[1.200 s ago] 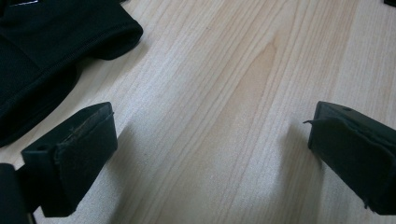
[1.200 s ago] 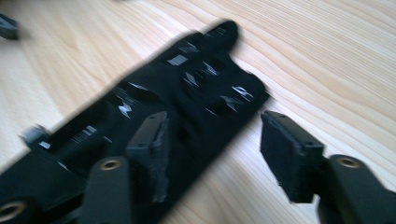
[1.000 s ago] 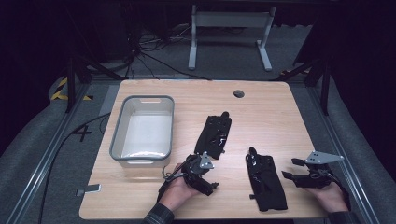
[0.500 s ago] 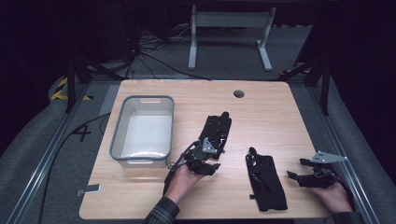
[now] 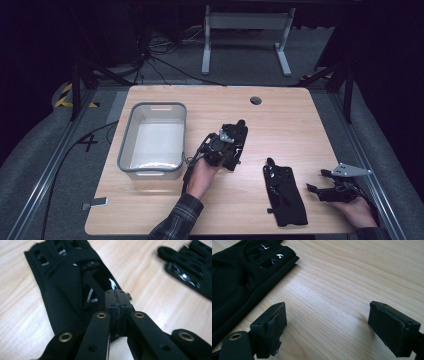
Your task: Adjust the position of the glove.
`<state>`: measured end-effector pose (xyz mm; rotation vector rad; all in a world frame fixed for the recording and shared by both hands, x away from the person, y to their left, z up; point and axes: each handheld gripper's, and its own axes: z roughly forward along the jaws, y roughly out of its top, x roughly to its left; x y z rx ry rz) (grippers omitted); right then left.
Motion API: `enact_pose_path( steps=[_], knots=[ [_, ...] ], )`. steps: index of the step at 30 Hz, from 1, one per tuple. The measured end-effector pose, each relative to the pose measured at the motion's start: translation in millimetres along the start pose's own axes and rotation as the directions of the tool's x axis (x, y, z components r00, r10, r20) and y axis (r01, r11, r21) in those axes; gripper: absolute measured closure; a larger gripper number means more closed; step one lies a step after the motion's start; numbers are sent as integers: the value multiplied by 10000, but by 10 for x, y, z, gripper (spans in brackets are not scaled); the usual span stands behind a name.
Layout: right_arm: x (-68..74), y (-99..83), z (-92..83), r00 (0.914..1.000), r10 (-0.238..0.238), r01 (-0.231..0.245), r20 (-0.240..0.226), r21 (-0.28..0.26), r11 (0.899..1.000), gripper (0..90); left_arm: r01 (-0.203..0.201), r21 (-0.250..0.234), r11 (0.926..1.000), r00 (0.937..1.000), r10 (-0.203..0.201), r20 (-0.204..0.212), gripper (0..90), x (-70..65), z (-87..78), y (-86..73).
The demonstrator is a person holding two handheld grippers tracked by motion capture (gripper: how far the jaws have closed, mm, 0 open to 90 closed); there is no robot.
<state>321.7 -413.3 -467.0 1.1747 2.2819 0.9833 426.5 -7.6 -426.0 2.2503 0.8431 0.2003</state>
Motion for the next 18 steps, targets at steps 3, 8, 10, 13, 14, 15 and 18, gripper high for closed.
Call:
enact_pose_path(
  steps=[3,8,10,13,14,15,18],
  knots=[
    [0,0,1,10000,-7,7,-9,1,10000,150,99,-56,9999,9999,-100,-116,897,61,84,77],
    [-1,1,4,10000,-20,20,-50,-4,10000,145,212,-10,9998,9992,-212,-337,898,147,190,149],
    [0,1,5,10000,-28,28,-61,-2,10000,143,174,175,9997,9990,-167,-410,898,186,260,184],
    [-1,1,5,10000,-34,34,-70,-3,10000,141,142,294,9995,9992,-131,-379,898,213,315,195],
    [0,1,5,10000,-33,33,-77,1,10000,139,184,389,9991,9993,-172,-329,898,225,347,194],
    [0,1,6,9999,-45,45,-95,2,10000,136,245,447,9987,9994,-233,-271,898,242,384,182],
    [1,1,7,9999,-57,58,-112,11,10000,134,312,500,9983,9994,-305,-154,898,259,445,151]
  ],
)
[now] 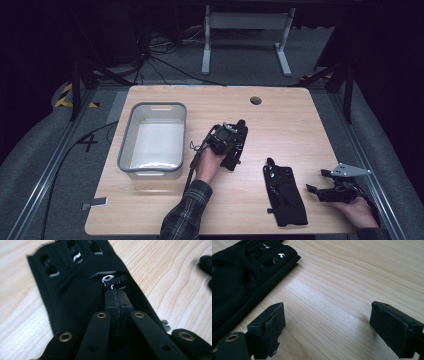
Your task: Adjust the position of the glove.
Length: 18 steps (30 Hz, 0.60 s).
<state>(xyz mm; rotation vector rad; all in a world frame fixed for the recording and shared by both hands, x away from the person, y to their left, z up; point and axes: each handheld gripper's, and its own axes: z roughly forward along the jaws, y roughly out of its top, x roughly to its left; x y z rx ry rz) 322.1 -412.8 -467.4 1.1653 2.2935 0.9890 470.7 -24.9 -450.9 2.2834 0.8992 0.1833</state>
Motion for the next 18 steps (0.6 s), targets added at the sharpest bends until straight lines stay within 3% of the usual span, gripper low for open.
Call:
enact_pose_path(
  steps=[6,13,18],
  knots=[
    [1,0,1,10000,-3,3,14,1,10000,133,-195,147,9997,9998,195,10,899,-43,-4,-7],
    [2,0,1,10000,-11,11,20,6,10000,133,-161,-24,9999,9978,162,649,900,-142,-51,-133],
    [3,0,1,10000,-11,11,29,7,10000,133,-268,28,9996,9962,264,831,900,-218,-96,-204]
  ],
)
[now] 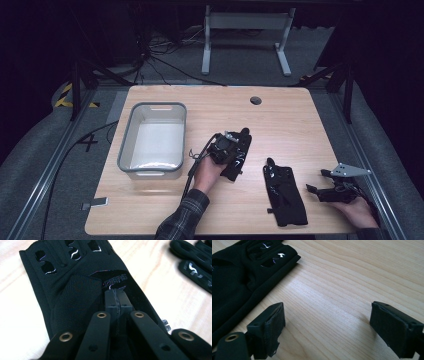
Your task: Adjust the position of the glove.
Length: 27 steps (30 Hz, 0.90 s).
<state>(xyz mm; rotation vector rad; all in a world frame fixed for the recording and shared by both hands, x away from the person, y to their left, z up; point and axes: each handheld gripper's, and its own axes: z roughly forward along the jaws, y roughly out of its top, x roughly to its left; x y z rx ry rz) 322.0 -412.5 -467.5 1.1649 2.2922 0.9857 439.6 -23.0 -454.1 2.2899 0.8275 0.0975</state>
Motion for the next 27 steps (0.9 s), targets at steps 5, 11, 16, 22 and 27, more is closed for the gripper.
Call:
enact_pose_path(
  steps=[5,11,16,22,27],
  knots=[
    [1,0,1,10000,1,-1,4,-6,10000,133,-149,4,9999,9998,149,104,900,-122,-53,-101],
    [1,0,1,10000,-2,2,5,-5,10000,133,-317,125,9994,9994,315,173,900,-276,-106,-193],
    [1,0,1,10000,1,-1,6,-4,10000,133,-374,165,9992,9985,367,400,900,-403,-152,-286],
    [2,0,0,10000,3,-3,20,-2,10000,133,-397,195,9990,9963,381,770,899,-520,-211,-394],
    [4,5,-6,10000,9,-10,21,76,10000,143,-383,223,9990,9949,360,942,899,-583,-261,-477]
  ],
)
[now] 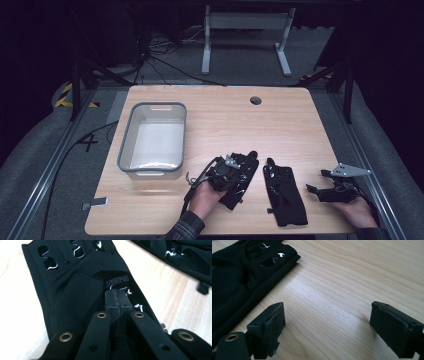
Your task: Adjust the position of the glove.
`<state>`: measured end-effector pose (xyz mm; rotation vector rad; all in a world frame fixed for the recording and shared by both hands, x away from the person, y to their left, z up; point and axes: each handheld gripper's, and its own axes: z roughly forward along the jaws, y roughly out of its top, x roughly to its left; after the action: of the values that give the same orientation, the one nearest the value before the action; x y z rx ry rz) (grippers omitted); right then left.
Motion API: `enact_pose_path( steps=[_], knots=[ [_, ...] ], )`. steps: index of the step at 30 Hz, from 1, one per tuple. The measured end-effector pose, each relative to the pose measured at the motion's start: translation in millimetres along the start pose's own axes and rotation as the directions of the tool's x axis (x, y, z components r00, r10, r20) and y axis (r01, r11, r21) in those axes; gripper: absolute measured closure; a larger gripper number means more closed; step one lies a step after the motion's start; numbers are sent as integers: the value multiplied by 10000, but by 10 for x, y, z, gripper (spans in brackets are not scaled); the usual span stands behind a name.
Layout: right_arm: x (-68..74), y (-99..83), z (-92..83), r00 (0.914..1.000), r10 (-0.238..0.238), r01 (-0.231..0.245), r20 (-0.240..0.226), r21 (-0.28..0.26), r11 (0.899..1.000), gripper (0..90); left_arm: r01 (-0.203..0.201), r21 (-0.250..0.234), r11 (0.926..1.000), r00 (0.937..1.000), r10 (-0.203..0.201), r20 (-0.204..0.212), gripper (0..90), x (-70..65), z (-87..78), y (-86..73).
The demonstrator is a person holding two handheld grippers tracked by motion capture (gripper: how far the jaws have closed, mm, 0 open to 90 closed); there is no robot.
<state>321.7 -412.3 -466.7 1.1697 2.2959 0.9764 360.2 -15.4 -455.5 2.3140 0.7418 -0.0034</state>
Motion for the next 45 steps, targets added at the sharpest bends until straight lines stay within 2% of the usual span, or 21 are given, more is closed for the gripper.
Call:
enact_pose_path(
  steps=[5,9,13,17,22,24,28,31,38,45],
  knots=[
    [4,27,-27,9998,50,-46,-189,164,9999,206,41,-68,10000,9999,-40,167,898,-38,-36,-62],
    [59,69,-64,9988,-130,133,-471,51,9999,273,-64,-422,9991,9998,71,162,896,-48,-138,-64],
    [181,118,-122,9930,-518,510,-1059,-98,9986,458,-197,-561,9982,9998,191,-112,896,-30,-268,-64],
    [343,154,-151,9761,-923,914,-1969,-138,9957,631,-182,-454,9988,9994,168,-312,896,-1,-325,-110],
    [467,156,-156,9568,-1041,1076,-2714,-23,9942,829,-224,-122,9997,9991,219,-361,896,-9,-336,-196],
    [487,153,-145,9478,-1109,1160,-2989,-6,9932,872,-221,-20,9998,9991,220,-362,896,-22,-318,-228],
    [509,149,-96,9362,-1127,1272,-3328,222,9916,896,-191,102,9998,9993,194,-313,897,-15,-287,-256],
    [537,148,-46,9319,-1156,1400,-3439,470,9890,898,-167,109,9998,9995,170,-253,896,-26,-280,-254],
    [577,220,48,9252,-1342,1636,-3550,540,9850,900,-167,121,9998,9998,169,-125,897,-59,-249,-235],
    [629,320,151,9226,-1525,1817,-3543,505,9821,900,-212,96,9997,9995,209,239,897,-119,-201,-220]
  ],
)
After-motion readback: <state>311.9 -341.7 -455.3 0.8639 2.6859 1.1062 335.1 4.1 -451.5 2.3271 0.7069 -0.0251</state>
